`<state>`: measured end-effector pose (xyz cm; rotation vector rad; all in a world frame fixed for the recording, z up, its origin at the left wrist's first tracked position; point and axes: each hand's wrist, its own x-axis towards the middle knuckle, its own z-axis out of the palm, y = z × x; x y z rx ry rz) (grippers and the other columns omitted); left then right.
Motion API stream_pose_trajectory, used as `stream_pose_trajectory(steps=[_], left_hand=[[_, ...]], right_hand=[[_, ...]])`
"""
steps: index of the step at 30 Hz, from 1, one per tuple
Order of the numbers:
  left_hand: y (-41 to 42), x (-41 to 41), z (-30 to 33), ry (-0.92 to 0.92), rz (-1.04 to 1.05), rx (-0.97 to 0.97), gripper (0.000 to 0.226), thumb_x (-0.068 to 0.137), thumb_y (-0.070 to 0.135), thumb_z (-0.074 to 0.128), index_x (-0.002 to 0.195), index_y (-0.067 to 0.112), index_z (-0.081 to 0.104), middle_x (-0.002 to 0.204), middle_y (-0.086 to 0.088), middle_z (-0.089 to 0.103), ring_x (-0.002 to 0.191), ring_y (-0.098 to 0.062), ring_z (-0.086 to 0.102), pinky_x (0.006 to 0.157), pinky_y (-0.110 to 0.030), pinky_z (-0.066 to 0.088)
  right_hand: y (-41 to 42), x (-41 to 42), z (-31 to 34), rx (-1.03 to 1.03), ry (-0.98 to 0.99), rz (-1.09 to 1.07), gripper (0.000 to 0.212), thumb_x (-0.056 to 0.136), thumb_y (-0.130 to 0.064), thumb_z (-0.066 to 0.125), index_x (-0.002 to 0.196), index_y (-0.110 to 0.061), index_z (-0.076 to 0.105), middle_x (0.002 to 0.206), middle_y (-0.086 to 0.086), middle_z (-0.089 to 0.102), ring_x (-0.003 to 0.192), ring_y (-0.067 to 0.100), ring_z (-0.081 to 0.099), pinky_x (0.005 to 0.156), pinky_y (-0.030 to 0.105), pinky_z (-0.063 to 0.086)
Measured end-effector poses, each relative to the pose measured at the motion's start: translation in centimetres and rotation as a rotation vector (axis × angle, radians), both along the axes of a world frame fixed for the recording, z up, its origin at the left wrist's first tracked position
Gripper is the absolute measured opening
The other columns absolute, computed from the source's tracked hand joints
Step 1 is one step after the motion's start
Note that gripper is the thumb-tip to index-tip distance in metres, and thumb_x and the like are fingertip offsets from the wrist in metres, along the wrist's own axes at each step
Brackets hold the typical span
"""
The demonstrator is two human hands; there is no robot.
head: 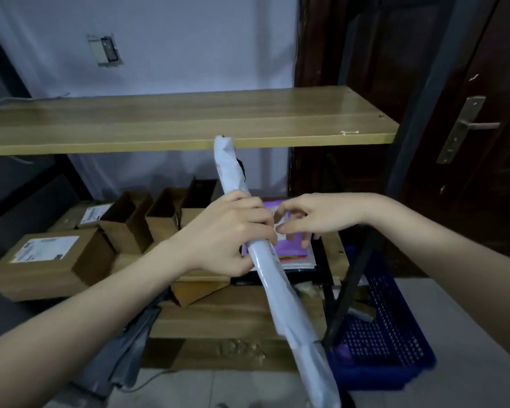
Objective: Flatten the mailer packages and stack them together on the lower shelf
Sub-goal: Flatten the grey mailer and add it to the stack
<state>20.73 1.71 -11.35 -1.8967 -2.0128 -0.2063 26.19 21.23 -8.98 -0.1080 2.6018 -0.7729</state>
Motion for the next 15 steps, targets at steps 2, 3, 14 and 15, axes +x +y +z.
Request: stream_pose_trajectory(steps=[2, 3, 14, 15], left_hand=[[0.7, 0.7, -1.4, -0.051, -0.054, -0.038, 0.019, 0.07, 0.025, 0.05, 0.078, 0.02, 0.066, 0.075, 0.006, 0.062, 0.074, -0.02, 0.055, 0.073, -0.034, 0.041], [1.2, 0.8, -2.1, -0.064, -0.066, -0.064, 0.017, 0.07, 0.025, 0.052, 0.078, 0.021, 0.066, 0.074, 0.006, 0.061, 0.074, -0.019, 0.054, 0.073, -0.034, 0.041], [6.4, -5.6, -8.2, -0.218, 0.089, -0.118, 0.035, 0.076, 0.025, 0.042, 0.1, 0.022, 0.067, 0.097, 0.007, 0.067, 0.092, -0.019, 0.059, 0.1, -0.031, 0.03], [7.2, -6.0, -8.4, -0.215, 0.069, -0.102, 0.037, 0.075, 0.023, 0.042, 0.102, 0.021, 0.067, 0.1, 0.006, 0.067, 0.096, -0.019, 0.059, 0.105, -0.031, 0.027]], right_hand=[[0.5, 0.4, -1.5, -0.009, -0.074, -0.008, 0.02, 0.095, -0.03, 0.049, 0.113, -0.021, 0.048, 0.094, -0.001, 0.061, 0.092, 0.027, 0.069, 0.071, 0.029, 0.051], [0.8, 0.6, -2.2, -0.017, -0.105, -0.02, 0.018, 0.096, -0.029, 0.047, 0.111, -0.02, 0.049, 0.095, -0.001, 0.06, 0.091, 0.028, 0.069, 0.069, 0.026, 0.049], [3.0, 1.1, -8.5, -0.164, -0.083, -0.215, 0.065, 0.088, -0.059, 0.046, 0.143, -0.031, 0.026, 0.135, -0.014, 0.042, 0.121, 0.005, 0.042, 0.097, 0.022, 0.032], [2.9, 0.8, -9.1, -0.144, -0.024, -0.234, 0.068, 0.088, -0.054, 0.052, 0.143, -0.027, 0.023, 0.135, -0.009, 0.043, 0.121, 0.008, 0.043, 0.094, 0.024, 0.035]])
